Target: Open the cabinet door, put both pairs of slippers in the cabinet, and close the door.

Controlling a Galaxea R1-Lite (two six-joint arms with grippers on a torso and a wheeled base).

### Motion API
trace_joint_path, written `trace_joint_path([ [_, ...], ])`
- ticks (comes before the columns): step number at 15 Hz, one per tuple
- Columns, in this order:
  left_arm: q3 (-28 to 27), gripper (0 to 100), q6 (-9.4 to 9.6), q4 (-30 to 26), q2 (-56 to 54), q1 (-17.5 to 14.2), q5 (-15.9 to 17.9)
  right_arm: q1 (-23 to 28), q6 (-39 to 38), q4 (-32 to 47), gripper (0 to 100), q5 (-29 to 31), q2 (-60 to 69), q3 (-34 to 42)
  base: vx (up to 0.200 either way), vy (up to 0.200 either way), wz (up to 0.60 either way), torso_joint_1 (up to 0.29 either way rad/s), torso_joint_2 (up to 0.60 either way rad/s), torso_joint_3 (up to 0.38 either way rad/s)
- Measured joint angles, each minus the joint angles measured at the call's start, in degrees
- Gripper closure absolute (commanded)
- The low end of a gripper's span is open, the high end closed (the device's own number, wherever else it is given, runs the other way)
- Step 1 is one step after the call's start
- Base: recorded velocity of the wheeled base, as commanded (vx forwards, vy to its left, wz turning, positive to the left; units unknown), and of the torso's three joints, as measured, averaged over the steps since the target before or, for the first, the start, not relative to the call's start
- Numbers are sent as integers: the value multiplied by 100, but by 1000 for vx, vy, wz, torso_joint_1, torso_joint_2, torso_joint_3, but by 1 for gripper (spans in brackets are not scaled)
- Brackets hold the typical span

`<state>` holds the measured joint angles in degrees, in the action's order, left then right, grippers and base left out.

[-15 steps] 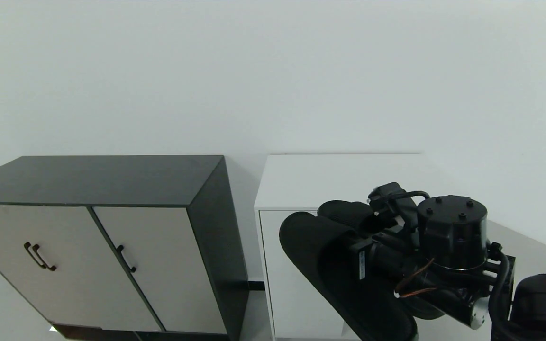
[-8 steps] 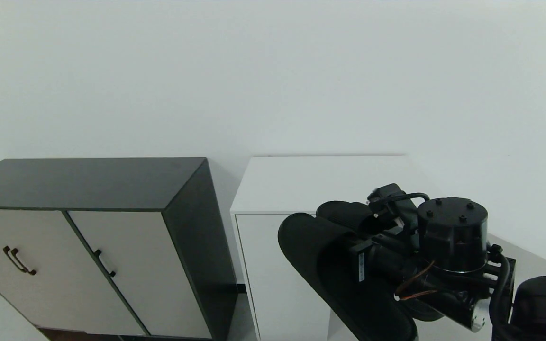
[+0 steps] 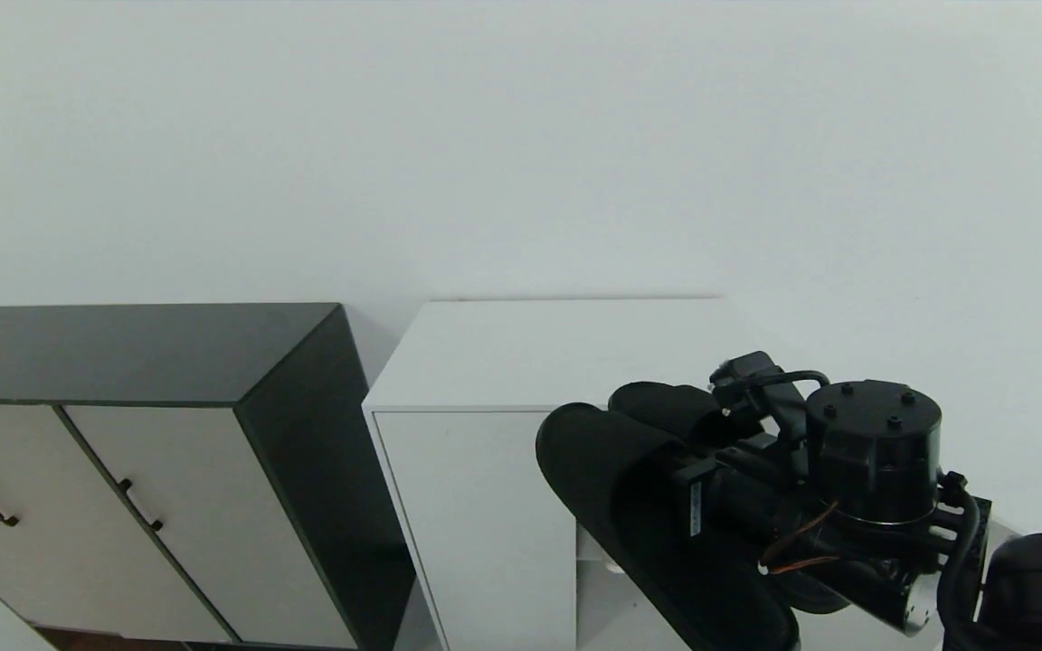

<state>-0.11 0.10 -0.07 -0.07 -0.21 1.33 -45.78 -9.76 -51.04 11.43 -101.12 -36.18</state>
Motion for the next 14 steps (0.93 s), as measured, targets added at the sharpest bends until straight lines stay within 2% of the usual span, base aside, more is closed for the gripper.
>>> trace_joint_path([
  [1, 0, 100, 0, 2, 0, 2, 0, 5, 0, -2, 100, 5, 0, 9, 0, -200, 0, 2, -2, 7],
  [4, 4, 100, -7, 0, 0, 7, 0, 30, 0, -61, 100, -13, -21, 51, 0, 0, 0, 0, 0, 0],
  [8, 4, 100, -10, 5, 0, 2, 0, 121, 40, -594, 100, -35, -139, 171, 0, 0, 0, 0, 0, 0],
  [12, 1, 100, -10, 5, 0, 7, -2, 132, 110, -591, 100, -132, -199, 273, 0, 0, 0, 0, 0, 0],
  [14, 0, 100, -17, 5, 0, 2, 0, 132, 112, -591, 100, -218, -202, 291, 0, 0, 0, -124, 263, 110],
])
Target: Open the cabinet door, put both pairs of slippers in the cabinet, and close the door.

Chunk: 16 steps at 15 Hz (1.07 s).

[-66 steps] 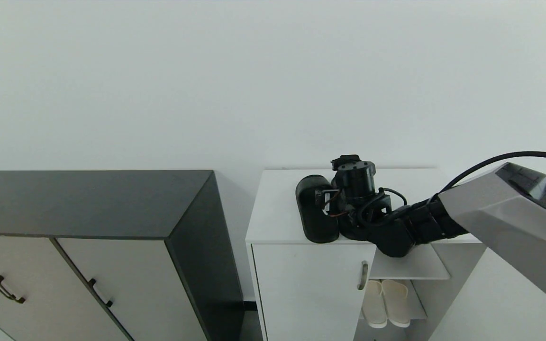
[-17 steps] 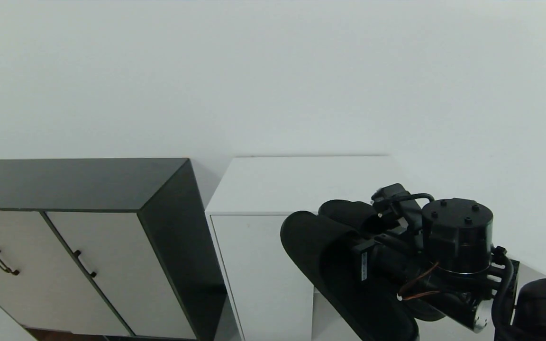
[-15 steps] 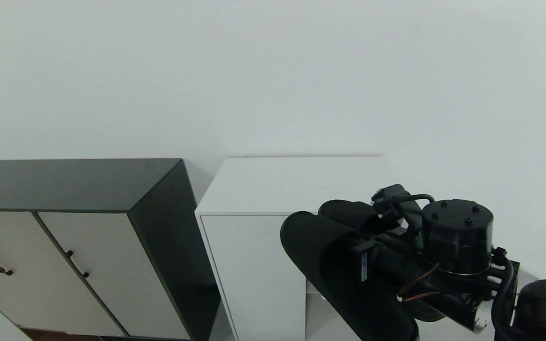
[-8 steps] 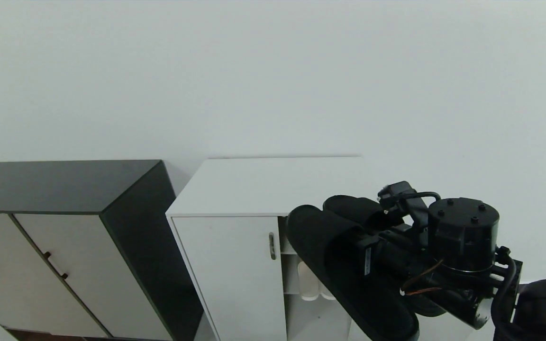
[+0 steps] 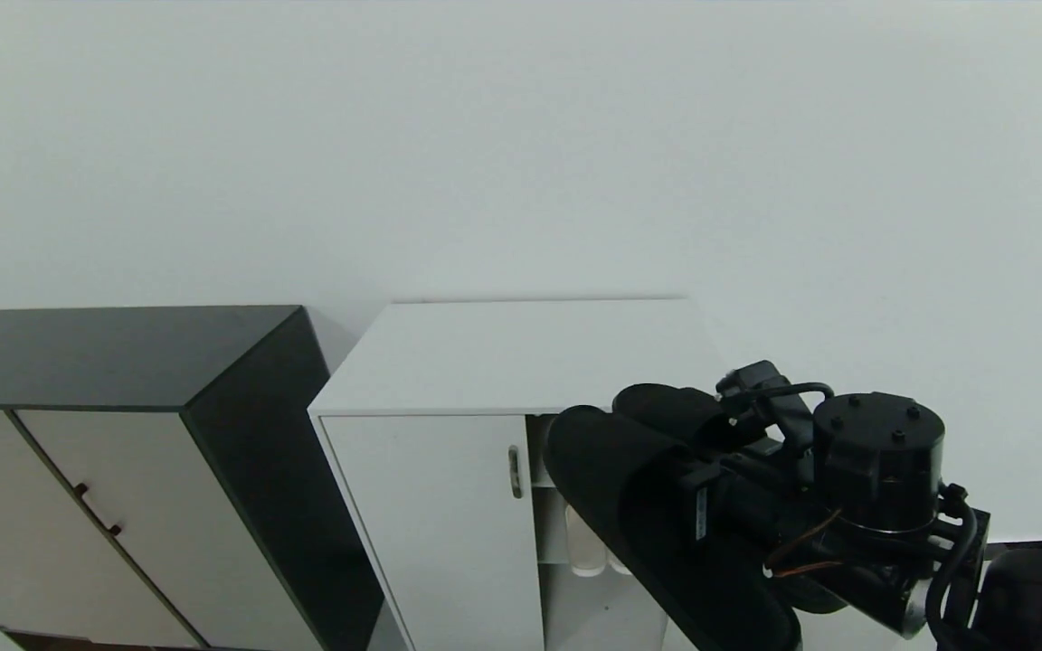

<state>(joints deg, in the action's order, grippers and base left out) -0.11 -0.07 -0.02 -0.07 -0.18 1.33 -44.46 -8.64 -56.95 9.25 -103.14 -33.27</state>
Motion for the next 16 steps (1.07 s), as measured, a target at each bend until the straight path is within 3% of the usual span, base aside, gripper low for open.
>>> trace_joint_path([
  [16, 1, 100, -9, 2, 0, 2, 0, -18, 11, -24, 100, -100, -60, 56, 0, 0, 0, -249, 505, 253],
])
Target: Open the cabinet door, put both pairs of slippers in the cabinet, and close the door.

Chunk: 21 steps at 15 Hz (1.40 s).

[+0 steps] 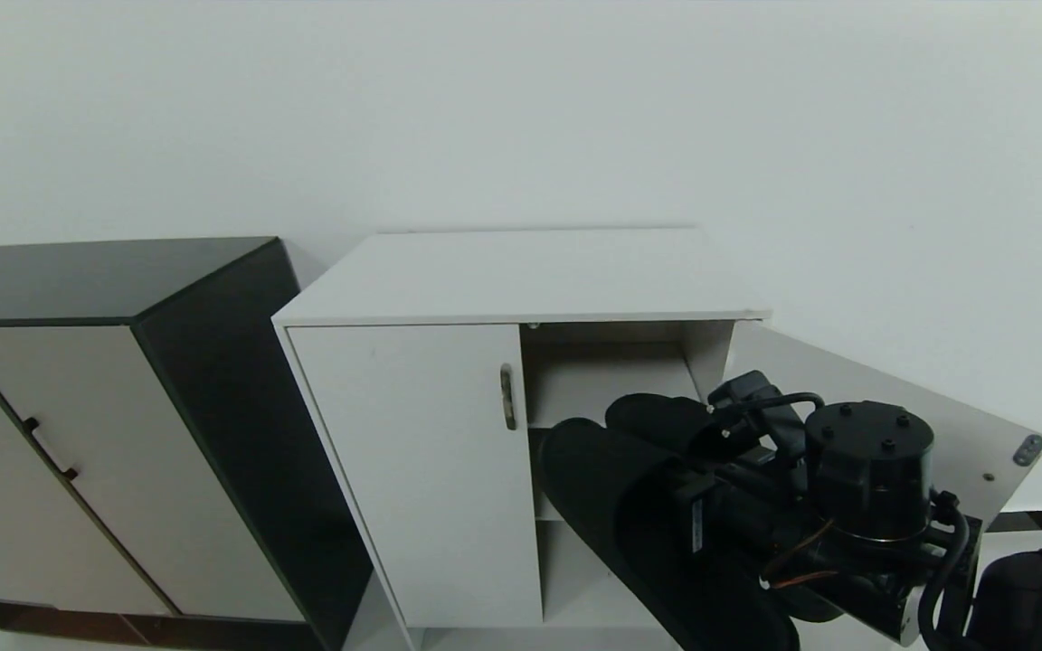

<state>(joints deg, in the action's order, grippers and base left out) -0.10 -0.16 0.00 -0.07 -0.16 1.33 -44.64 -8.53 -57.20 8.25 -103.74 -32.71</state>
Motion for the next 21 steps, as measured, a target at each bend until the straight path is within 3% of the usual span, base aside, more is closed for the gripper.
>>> trace_joint_path([
  [16, 2, 100, 0, 0, 0, 2, 0, 0, 2, -154, 100, -62, -4, 96, 0, 0, 0, -231, 454, 226],
  [21, 0, 100, -11, -2, 0, 0, 0, 16, 233, -263, 100, 44, -130, 60, 0, 0, 0, -80, 243, 78],
])
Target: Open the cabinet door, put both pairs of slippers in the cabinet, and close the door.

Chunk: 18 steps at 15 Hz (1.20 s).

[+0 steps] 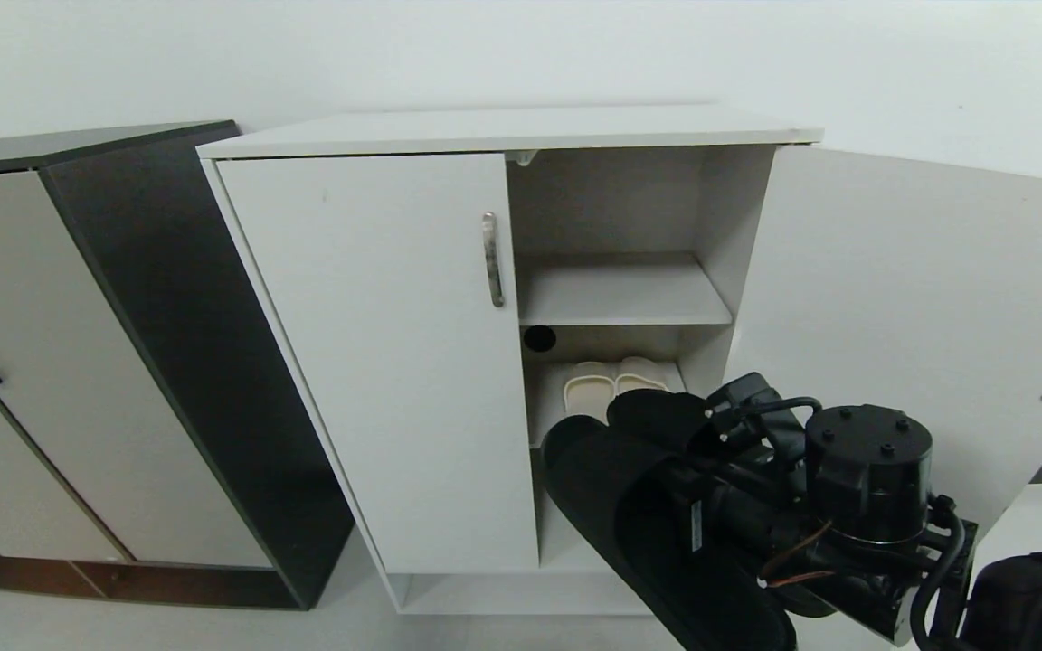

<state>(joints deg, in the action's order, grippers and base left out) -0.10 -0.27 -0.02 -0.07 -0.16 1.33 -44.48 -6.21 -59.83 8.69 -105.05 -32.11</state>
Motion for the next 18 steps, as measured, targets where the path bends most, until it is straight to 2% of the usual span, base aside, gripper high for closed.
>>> trace_joint_path([
  [2, 0, 100, 0, -2, 0, 5, 0, -41, -24, 673, 100, 419, -35, -317, 0, 0, 0, 0, 0, 0],
  [6, 0, 100, 13, -2, 0, 2, 6, -319, -896, 3613, 100, 1487, 149, -2381, 0, 0, 0, 0, 0, 0],
  [8, 0, 100, 17, -2, 0, 2, 22, -507, -1319, 4492, 100, 2637, 201, -3371, 0, 0, 0, 0, 0, 0],
  [9, 0, 100, 20, -2, 0, 2, 22, -566, -1409, 4550, 100, 3015, 140, -3649, 0, 0, 0, 0, 0, 0],
  [11, 0, 100, 20, -2, 0, 2, 17, -639, -1431, 4352, 100, 3318, -74, -3891, 0, 0, 0, 0, 0, 0],
  [15, 0, 100, 20, -5, 0, 2, 20, -621, -1246, 3908, 100, 3349, -399, -3818, 0, 0, 0, 0, 0, 0],
  [18, 0, 100, 27, -5, 0, 2, 26, -614, -1120, 3708, 100, 3402, -488, -3727, 200, 0, 0, -4, 1, 4],
])
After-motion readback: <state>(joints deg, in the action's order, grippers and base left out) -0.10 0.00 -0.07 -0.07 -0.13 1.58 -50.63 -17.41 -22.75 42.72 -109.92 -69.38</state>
